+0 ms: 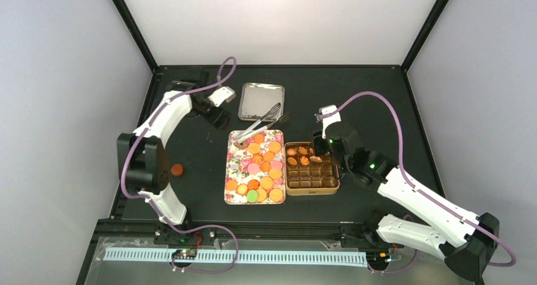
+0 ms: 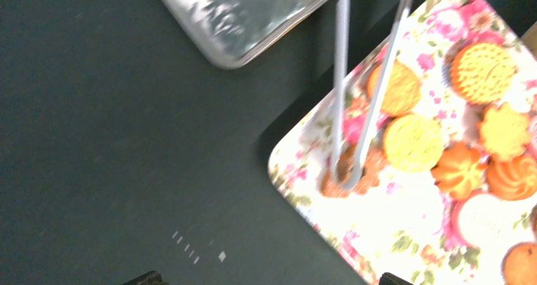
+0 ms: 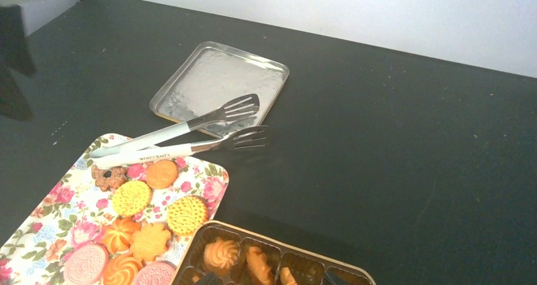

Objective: Pack the cookies
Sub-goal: Pick up the clamp at the center of the board.

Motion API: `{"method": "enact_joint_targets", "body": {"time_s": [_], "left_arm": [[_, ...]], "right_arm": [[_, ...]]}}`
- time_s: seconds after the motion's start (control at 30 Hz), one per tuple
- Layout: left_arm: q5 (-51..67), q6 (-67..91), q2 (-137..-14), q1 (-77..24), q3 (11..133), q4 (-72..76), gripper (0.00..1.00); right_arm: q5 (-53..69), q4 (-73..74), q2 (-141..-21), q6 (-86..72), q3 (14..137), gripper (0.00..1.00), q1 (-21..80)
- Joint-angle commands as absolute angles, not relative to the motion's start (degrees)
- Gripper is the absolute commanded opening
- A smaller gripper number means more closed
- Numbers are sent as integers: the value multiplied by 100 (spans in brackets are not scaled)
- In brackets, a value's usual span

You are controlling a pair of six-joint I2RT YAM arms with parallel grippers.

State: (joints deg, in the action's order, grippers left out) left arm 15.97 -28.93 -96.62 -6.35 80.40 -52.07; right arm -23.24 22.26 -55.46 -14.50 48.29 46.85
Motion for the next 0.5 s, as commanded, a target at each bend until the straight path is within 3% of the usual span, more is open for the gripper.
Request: {"method": "enact_joint_targets", "body": {"time_s": [0.0,0.13,0.47], "left_arm": [[1682,-2255,-10191,-1113,8476,-5071,89],[1344,-1903,-10625,-1700,8798,-4792,88],[1129,-1398,-11692,-2397,9853,-4715,85]], "right_arm": [[-2500,2568,-5474,-1672,5114,46,4682],[-2586,2837,-5441,-1813,5150,52,4679],[-2620,3292,-5497,-2071,5337,55,4682]]}}
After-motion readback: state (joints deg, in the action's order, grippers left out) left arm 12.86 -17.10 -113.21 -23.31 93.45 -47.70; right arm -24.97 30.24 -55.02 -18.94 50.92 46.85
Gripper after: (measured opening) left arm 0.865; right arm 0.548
